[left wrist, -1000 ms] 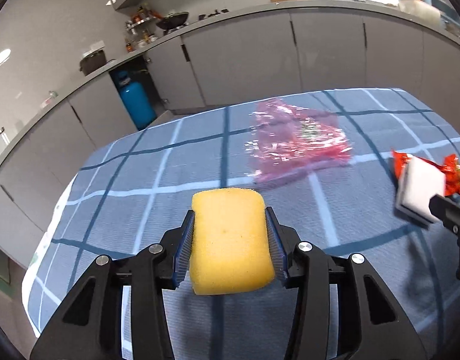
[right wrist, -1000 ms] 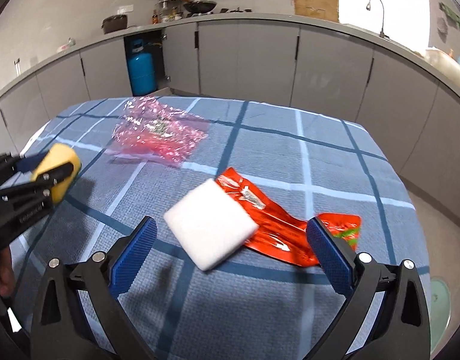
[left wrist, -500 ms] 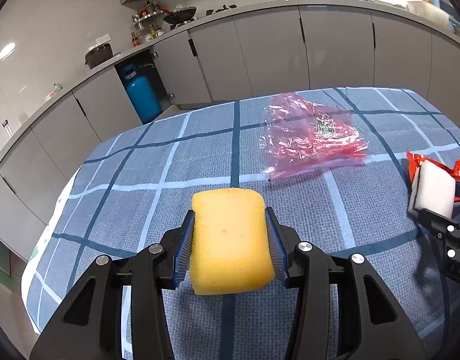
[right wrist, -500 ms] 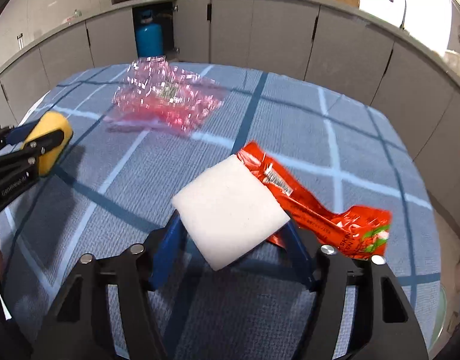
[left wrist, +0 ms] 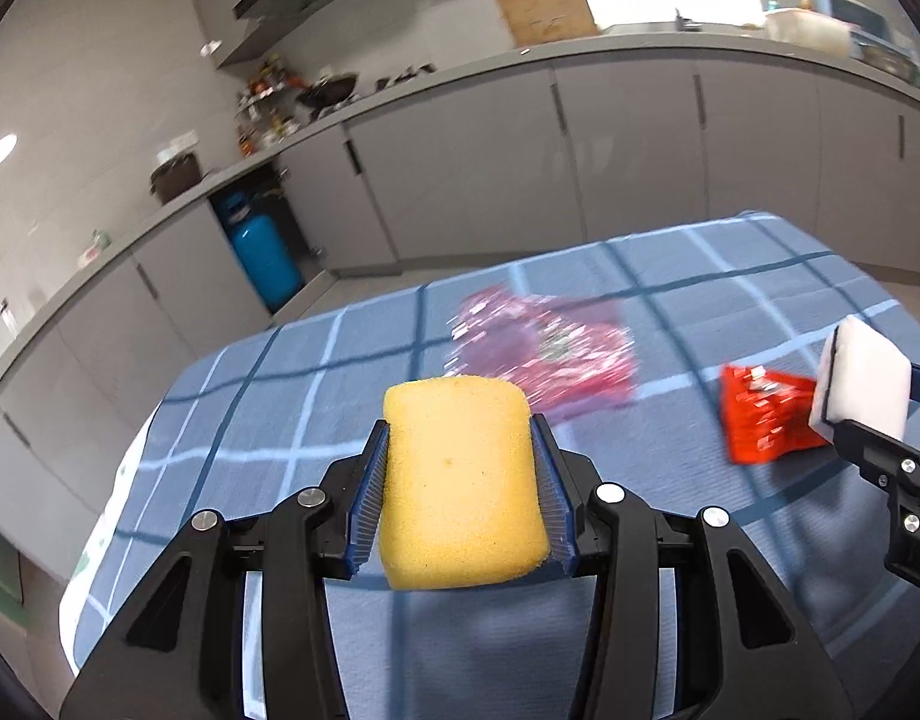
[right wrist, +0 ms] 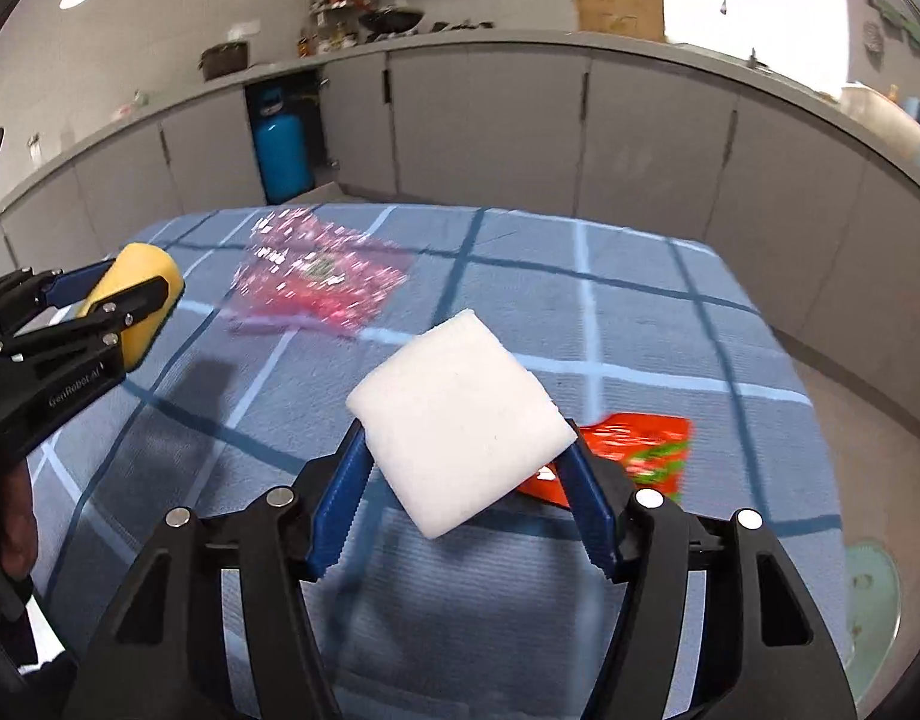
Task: Collect trash
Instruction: 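Carry both sponges over the teal bucket and open both tools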
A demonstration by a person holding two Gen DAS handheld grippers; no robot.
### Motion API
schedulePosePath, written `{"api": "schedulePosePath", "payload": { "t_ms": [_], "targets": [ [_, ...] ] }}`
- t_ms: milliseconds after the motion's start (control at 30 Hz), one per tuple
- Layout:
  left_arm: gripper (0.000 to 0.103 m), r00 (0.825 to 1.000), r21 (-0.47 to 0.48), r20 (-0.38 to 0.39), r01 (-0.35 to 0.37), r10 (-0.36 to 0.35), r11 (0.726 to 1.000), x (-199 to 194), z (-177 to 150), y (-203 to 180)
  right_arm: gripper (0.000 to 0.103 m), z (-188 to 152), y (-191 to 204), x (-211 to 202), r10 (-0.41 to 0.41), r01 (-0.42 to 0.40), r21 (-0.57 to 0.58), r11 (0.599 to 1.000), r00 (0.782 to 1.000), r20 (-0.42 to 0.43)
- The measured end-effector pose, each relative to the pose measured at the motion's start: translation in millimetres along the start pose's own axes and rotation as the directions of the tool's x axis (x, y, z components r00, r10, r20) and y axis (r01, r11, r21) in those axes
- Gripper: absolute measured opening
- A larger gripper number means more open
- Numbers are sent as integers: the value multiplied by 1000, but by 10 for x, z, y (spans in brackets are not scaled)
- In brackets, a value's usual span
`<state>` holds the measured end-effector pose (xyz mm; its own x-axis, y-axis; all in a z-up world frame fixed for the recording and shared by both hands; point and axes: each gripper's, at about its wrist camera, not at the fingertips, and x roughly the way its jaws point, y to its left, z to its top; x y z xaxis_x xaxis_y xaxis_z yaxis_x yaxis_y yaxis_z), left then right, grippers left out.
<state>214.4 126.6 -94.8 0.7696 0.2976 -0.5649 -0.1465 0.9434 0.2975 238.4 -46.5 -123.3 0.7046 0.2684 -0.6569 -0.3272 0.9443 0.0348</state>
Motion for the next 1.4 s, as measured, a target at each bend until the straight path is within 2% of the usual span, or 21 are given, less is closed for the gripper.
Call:
{"api": "schedulePosePath", "payload": {
  "t_ms": [267,500,700,833,1133,1400],
  "targets": [
    [46,992,99,68,102,-109,990,-205,276,-735,63,-97,-664,-313,-107,103,121,987,994,28],
    [46,966,208,124,200,-228,958,-467,478,-1525,63,-302,-1389,-603,-217,205,238,949,976,25],
    [46,931,281,146,285,-334,916,-680,584,-2191,63,-601,-2039,-816,-315,300,335,893,949,-11],
    [46,905,325,149,335,-398,884,-805,609,-2609,64,-776,-2332,-902,-358,345,375,860,933,-39],
    [46,855,367,128,429,-502,825,-978,615,-3252,64,-1179,-2856,-1020,-425,423,441,792,900,-99],
    [46,807,402,73,514,-586,758,-1031,514,-3757,66,-1457,-3228,-1036,-455,461,480,746,880,-138]
  ]
}}
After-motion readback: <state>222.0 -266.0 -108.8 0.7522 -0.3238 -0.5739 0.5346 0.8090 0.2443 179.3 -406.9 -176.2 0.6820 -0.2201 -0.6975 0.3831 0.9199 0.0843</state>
